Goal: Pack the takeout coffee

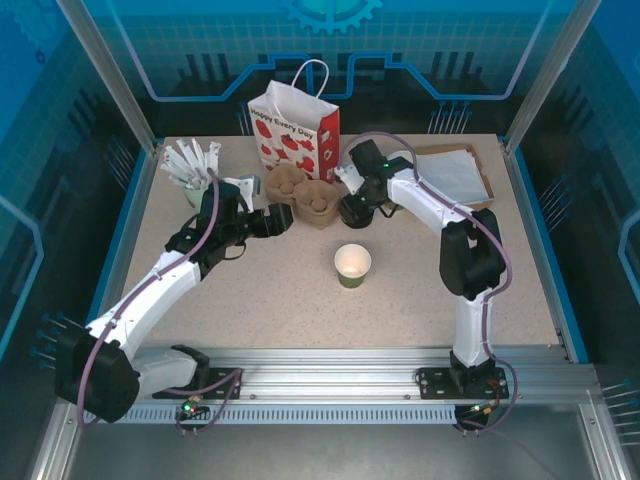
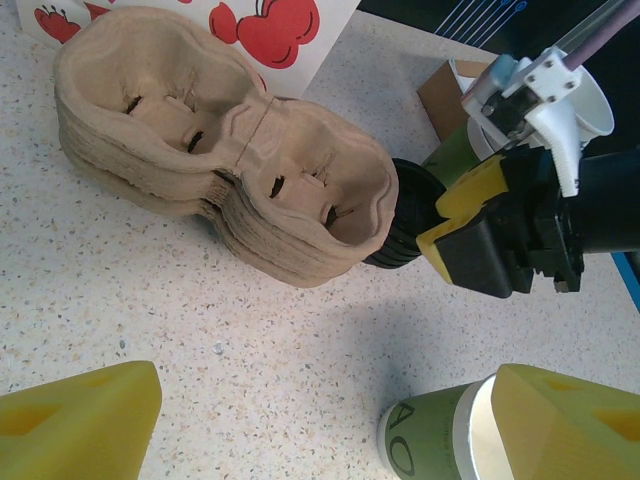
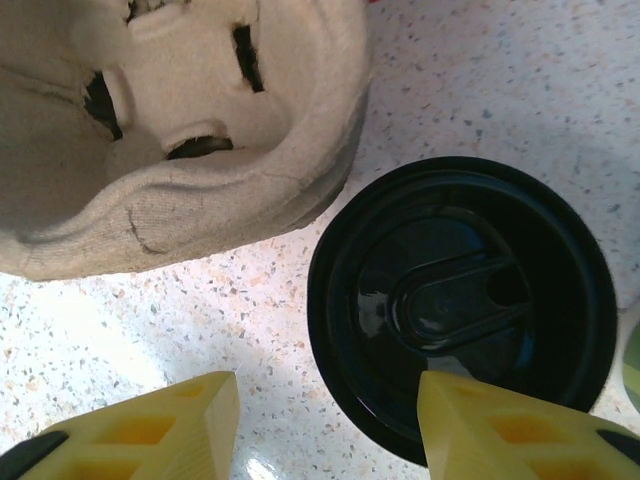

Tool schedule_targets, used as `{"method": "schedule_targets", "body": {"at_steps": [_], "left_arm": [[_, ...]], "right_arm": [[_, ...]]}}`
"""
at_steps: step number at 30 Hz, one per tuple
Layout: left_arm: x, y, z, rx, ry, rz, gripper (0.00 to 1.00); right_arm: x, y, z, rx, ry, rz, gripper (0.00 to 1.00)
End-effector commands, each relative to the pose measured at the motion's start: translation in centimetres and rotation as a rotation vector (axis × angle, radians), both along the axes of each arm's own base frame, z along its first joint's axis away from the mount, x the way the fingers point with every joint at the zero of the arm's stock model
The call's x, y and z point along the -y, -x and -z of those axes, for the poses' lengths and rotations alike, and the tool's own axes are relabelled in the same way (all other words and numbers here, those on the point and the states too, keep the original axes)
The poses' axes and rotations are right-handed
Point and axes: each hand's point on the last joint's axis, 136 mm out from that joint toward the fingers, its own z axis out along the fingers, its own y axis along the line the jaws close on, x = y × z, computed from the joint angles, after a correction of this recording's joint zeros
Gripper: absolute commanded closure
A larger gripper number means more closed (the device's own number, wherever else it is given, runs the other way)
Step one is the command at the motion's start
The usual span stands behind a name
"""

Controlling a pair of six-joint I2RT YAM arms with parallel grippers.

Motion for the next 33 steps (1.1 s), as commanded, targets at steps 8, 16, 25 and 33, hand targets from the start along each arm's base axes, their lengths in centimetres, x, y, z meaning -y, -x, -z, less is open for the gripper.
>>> {"method": "schedule_targets", "body": {"at_steps": [8,16,25,33], "left_arm": [[0.3,-0.2,-0.6,0.008,-0.004,0.014,0.12],[0.3,-0.1,-0.5,0.008,-0.002,0.012,0.12],[0.2,0.0,-0.2,0.003,-0.004,0.009,0.13],[0.1,0.1,-0.1,0.002,-0.005,0.007,0.12]], "right_arm": [[0.1,-0.3,1.3,-0.088,-0.011,-0.066,0.49],[-0.1,-0.4,1.9,-0.121,-0.036,-0.090,0.48],[0.3,-0.8,2.1,-0.131,-0.050,-0.083,0.64],[0.3,-0.9,2.4,-0.148,-0.061,-0.086,0.66]]}}
